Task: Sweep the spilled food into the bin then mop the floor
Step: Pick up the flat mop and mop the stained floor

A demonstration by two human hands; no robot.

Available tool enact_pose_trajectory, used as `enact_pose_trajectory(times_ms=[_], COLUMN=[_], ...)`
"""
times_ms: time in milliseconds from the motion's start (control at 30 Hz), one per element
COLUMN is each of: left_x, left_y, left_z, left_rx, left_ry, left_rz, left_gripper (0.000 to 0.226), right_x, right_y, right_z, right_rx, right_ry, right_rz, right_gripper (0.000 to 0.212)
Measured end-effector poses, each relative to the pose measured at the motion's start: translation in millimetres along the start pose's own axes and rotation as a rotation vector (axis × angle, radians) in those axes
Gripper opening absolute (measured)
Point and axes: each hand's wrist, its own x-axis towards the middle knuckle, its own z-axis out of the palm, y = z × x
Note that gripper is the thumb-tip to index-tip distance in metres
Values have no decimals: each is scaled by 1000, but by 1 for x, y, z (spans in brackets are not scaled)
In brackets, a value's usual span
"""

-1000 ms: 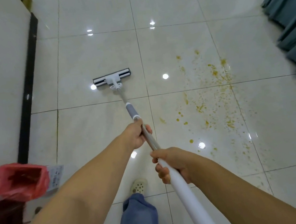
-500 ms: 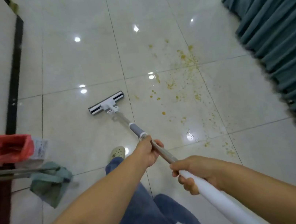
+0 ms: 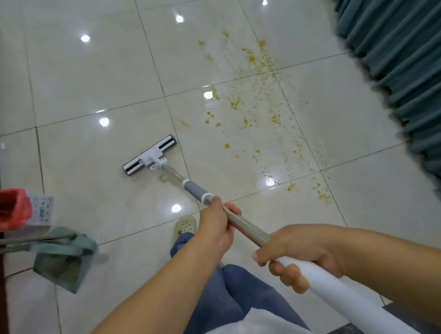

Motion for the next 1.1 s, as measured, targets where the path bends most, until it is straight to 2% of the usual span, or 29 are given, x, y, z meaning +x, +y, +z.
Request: enact_pose_trajectory(times_ms=[167,300,567,700,867,967,1100], left_x=[24,51,132,163,204,218,216], left_y=[22,69,240,328,406,420,385], left_z=[11,15,9,13,15,14,17], left_rx=[32,75,72,-37,-46,-22,-11], left_ry=[-81,-51,31,29,40,12,4], left_rz=[-56,-21,142,183,203,178,130], left_gripper=[16,17,34,22,20,18,23], right_x=[3,23,77,106,136,144,142], right_y=[-35,-83,-252,-341,-424,-436,-399], right_z=[-15,-5,47,65,78,75,59], right_rx=[-39,-50,-27,-17,9,2,14], right_ry=[13,30,-27,-54,-69,-68,-30], right_rz=[49,18,-114,-171,-206,-200,-205], right_gripper=[25,24,22,25,30,33,29])
